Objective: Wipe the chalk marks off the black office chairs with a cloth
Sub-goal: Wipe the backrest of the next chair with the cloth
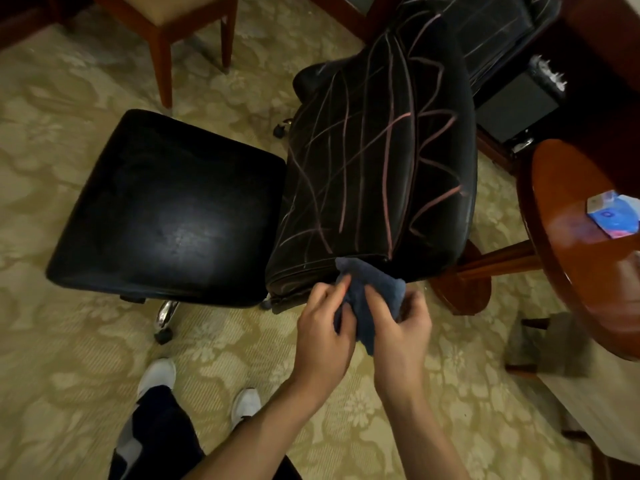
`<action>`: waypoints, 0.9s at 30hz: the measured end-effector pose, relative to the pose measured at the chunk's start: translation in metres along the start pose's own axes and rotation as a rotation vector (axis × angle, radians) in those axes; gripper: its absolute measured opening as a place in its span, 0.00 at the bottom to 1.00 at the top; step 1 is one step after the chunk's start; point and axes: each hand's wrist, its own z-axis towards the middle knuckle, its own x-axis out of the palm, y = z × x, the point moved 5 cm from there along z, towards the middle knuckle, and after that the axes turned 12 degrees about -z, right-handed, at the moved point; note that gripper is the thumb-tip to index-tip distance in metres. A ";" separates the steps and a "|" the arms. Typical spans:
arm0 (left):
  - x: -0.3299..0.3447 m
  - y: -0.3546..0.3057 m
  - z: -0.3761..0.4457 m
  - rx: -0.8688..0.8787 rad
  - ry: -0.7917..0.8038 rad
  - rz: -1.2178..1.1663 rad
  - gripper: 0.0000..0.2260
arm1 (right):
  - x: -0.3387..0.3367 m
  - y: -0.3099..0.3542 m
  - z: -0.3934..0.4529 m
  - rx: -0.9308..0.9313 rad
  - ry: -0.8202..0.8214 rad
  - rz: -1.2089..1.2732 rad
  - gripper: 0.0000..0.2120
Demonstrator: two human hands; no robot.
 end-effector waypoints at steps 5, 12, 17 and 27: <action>-0.002 0.007 0.006 0.030 -0.027 0.056 0.15 | 0.011 -0.007 0.008 0.038 0.021 0.063 0.09; -0.005 0.023 0.018 0.027 -0.005 0.115 0.10 | 0.038 -0.016 0.016 0.059 0.030 0.178 0.15; -0.004 0.044 0.022 -0.018 0.006 0.103 0.09 | 0.049 -0.029 0.025 0.103 -0.026 0.202 0.17; -0.010 0.091 0.028 -0.174 0.009 0.100 0.10 | 0.070 -0.056 0.036 0.185 0.077 0.118 0.15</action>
